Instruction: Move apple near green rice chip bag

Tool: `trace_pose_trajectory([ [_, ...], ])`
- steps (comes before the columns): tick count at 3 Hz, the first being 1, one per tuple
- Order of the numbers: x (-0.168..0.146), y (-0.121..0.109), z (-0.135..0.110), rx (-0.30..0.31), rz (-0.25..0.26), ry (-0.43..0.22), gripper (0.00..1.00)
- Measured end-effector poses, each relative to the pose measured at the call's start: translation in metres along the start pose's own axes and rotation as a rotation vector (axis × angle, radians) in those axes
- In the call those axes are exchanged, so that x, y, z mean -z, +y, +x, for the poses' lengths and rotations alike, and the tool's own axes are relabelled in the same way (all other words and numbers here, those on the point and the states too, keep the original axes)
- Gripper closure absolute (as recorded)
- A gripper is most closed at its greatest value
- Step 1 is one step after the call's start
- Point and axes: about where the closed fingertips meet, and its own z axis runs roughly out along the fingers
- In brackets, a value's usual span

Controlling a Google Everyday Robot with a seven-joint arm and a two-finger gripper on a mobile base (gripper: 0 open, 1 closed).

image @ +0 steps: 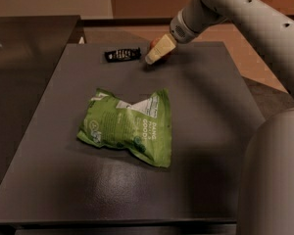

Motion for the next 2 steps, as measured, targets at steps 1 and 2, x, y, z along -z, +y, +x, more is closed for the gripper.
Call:
trace_pose_trajectory([
  [1,-0.009,-0.003,-0.001,-0.018,-0.012,-0.02,0.0],
  [2,-0.021,-0.005,0.0,-0.038,-0.024,-0.024,0.0],
])
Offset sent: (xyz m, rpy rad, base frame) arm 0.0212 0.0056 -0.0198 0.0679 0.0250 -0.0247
